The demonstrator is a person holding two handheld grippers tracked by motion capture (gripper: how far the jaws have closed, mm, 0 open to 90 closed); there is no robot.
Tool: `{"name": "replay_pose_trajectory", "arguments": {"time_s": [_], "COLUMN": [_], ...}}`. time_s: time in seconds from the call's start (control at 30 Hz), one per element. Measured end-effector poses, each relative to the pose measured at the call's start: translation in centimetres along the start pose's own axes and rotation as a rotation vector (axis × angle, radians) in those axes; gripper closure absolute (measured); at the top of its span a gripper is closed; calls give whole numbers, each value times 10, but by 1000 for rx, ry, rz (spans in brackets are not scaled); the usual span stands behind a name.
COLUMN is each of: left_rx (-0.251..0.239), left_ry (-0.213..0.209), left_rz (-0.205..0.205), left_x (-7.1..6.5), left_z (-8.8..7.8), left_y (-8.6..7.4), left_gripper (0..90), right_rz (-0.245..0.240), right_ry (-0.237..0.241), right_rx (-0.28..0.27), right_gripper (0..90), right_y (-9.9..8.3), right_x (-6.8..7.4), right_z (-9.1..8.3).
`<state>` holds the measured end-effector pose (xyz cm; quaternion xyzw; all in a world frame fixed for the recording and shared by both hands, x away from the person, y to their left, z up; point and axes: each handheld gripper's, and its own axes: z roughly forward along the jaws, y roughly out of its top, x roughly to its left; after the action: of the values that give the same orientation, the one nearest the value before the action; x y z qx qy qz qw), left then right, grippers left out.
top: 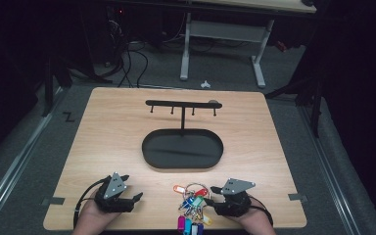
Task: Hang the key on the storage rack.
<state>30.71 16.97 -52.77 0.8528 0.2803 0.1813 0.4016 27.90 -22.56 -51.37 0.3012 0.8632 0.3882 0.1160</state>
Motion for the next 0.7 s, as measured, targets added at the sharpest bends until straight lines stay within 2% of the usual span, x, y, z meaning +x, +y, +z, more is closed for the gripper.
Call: {"name": "replay_pose_trajectory", "arguments": {"time_s": [0.1, 0.3, 0.4, 0.5, 0.63, 0.7], "left_rx": [-4, -2, -2, -2, 1, 1], "left_ry": [1, -3, -4, -5, -9, -10], "left_rz": [-3, 0, 0, 0, 3, 3], "left_x": [0, 0, 0, 0, 0, 0], "left_z": [0, -1, -1, -1, 0, 0], "left_y": [0, -1, -1, -1, 0, 0], "left_gripper": [219, 219, 219, 219, 219, 219], "right_rz": [-45, -95, -105, -99, -85, -76], "right_ry": [38, 88, 93, 100, 81, 75], "right_rx": [20, 59, 78, 81, 98, 103], "right_gripper": [554, 602, 621, 673, 773, 792], "right_y": [1, 2, 1, 1, 2, 2], "right_x": [6, 14, 15, 15, 14, 13], "right_z": [4, 11, 14, 16, 15, 14]}}
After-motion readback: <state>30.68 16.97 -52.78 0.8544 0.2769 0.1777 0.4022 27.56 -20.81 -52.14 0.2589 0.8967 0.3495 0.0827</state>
